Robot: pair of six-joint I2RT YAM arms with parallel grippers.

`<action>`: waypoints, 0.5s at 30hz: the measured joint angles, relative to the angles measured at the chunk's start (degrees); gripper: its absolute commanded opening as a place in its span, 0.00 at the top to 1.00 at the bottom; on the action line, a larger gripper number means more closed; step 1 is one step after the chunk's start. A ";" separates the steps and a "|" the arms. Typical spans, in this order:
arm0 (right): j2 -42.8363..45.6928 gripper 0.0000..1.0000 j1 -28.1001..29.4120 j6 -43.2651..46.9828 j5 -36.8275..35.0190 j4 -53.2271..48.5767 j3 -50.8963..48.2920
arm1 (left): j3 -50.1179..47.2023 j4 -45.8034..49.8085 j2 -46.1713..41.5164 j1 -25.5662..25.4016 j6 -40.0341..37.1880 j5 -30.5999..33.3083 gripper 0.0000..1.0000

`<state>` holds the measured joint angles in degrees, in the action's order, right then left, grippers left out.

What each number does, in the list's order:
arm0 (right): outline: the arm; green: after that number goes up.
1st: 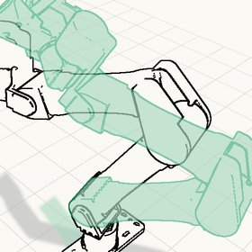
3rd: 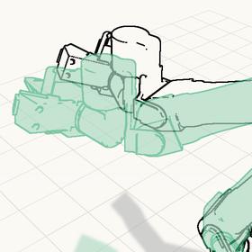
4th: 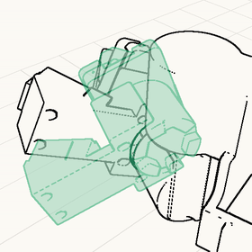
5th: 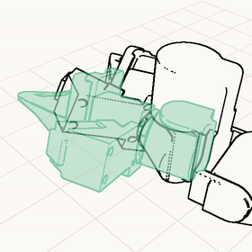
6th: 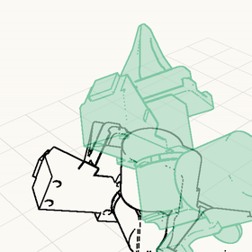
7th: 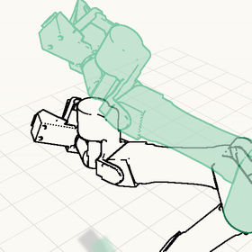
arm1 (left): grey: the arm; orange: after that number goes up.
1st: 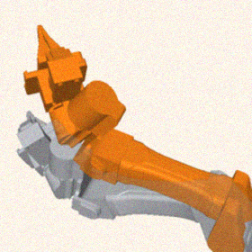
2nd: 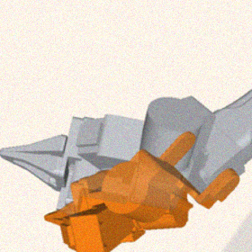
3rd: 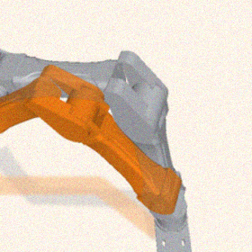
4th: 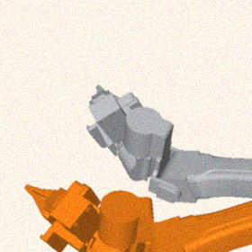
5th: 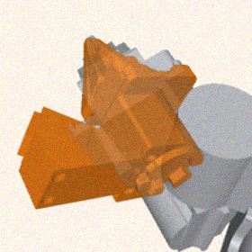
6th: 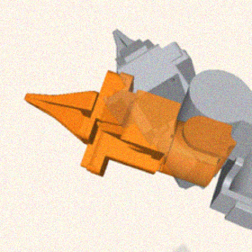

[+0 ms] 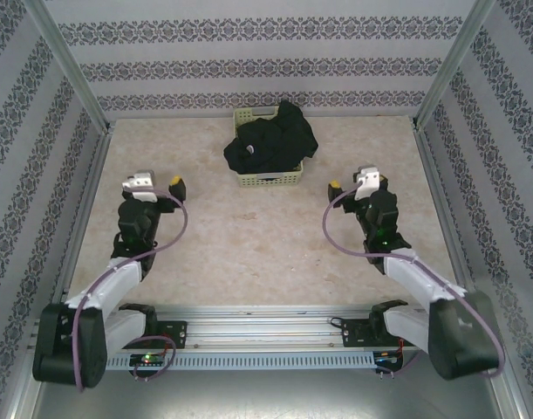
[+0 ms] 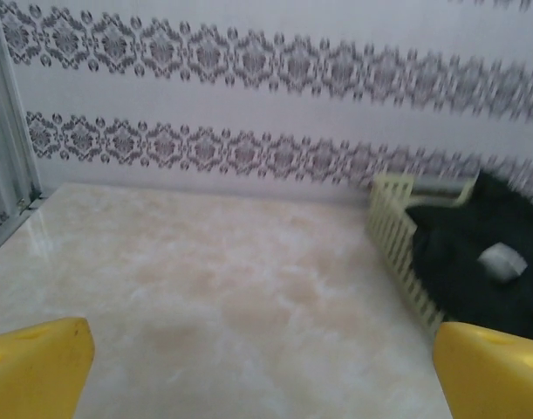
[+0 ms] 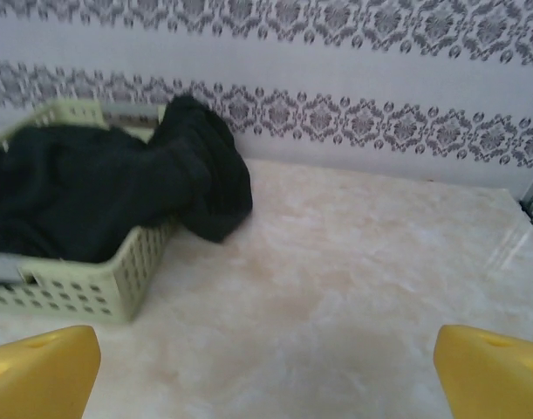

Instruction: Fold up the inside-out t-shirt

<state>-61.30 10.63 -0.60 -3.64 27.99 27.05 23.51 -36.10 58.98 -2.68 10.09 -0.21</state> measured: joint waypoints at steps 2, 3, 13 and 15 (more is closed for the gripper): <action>2.05 0.02 -0.11 -5.27 -1.11 -7.85 5.70 | 4.15 4.61 -1.55 0.00 5.22 -0.72 0.00; 2.80 0.02 -0.52 -8.44 -1.49 -12.55 9.60 | 6.03 6.80 -2.01 0.00 8.11 -1.20 0.00; 1.46 0.02 -6.93 -24.11 6.49 -25.73 14.38 | 5.31 20.13 -1.29 0.92 25.59 -3.72 0.00; -1.73 0.02 -5.27 -24.35 6.54 -27.80 15.56 | 7.91 23.78 2.95 0.90 25.57 -5.33 0.00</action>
<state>-63.02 5.37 -24.95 2.90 0.19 42.61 31.42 -12.32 61.93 -1.78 35.66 -5.54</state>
